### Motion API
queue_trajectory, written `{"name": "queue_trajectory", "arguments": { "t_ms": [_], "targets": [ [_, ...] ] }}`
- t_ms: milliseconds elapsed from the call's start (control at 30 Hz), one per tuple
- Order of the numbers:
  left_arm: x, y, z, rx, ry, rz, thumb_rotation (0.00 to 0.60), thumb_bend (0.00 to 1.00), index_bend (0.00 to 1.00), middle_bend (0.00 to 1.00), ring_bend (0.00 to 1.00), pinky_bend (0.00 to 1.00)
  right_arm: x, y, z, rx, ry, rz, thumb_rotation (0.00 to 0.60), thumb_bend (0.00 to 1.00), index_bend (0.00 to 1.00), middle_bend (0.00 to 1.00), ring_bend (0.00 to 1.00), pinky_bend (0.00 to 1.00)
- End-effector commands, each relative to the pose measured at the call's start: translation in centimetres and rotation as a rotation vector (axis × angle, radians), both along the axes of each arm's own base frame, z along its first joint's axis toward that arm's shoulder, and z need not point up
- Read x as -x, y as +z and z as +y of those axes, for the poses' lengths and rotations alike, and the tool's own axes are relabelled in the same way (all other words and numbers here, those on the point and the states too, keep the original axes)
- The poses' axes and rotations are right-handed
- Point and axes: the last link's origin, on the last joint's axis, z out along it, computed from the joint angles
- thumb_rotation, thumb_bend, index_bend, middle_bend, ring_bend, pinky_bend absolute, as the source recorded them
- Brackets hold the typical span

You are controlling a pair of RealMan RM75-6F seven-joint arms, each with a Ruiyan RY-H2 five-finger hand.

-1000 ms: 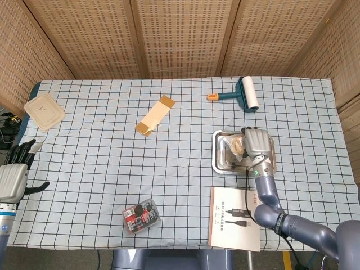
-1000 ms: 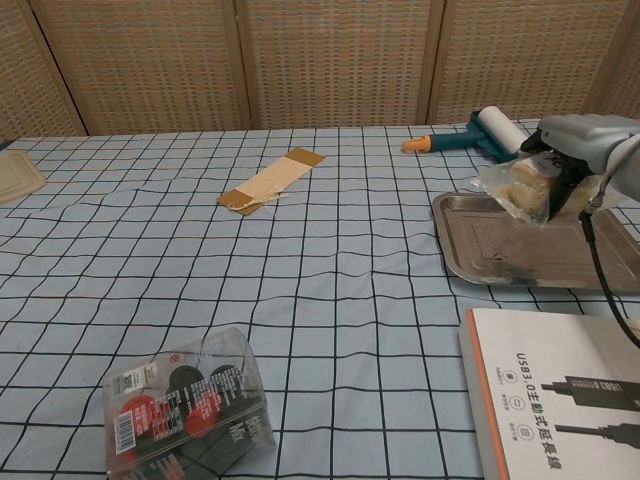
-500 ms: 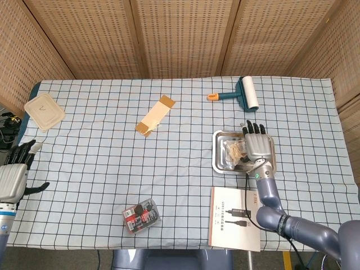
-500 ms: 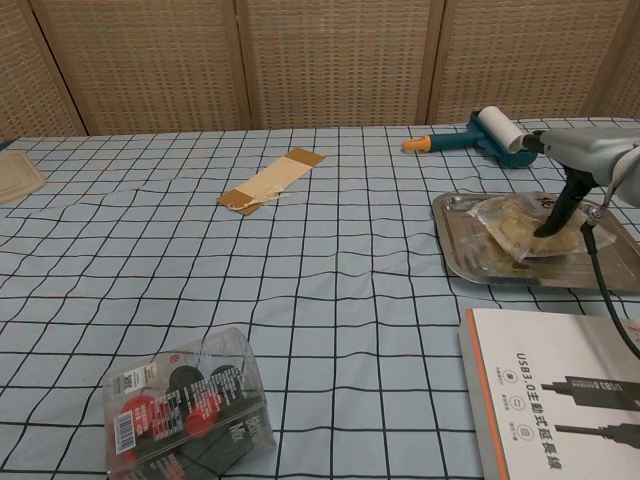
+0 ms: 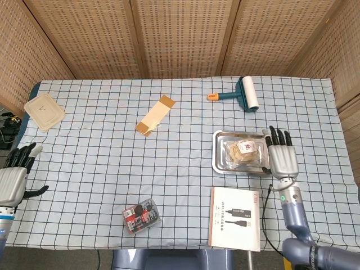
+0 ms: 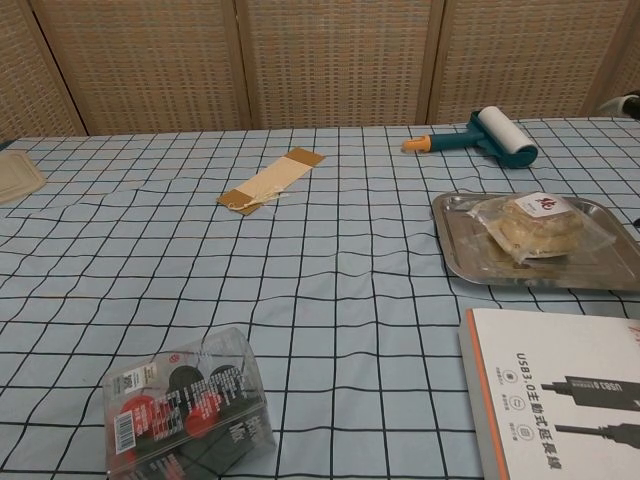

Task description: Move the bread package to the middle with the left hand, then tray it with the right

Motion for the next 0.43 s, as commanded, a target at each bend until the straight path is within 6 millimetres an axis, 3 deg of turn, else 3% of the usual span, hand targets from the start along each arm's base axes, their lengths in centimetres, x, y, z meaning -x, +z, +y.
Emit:
{"name": "queue_trajectory", "arguments": {
  "t_ms": [33, 200, 433],
  "targets": [
    [0.1, -0.2, -0.5, -0.004, -0.008, 0.009, 0.6, 0.05, 0.0, 0.0, 0.0, 0.0, 2.8, 1.9, 4.3, 0.025, 0.048, -0.028, 0.6, 0.12, 0.0, 0.0, 0.0, 0.0],
    [0.6, -0.4, -1.9, -0.031, -0.031, 0.005, 0.6, 0.05, 0.0, 0.0, 0.0, 0.0, 5.3, 2.9, 7.8, 0.043, 0.067, -0.09, 0.6, 0.12, 0.0, 0.0, 0.0, 0.0],
    [1.0, -0.4, -2.3, -0.056, -0.045, -0.002, 0.6, 0.05, 0.0, 0.0, 0.0, 0.0, 6.3, 3.3, 10.0, 0.038, 0.093, -0.1, 0.6, 0.11, 0.0, 0.0, 0.0, 0.0]
  ]
}}
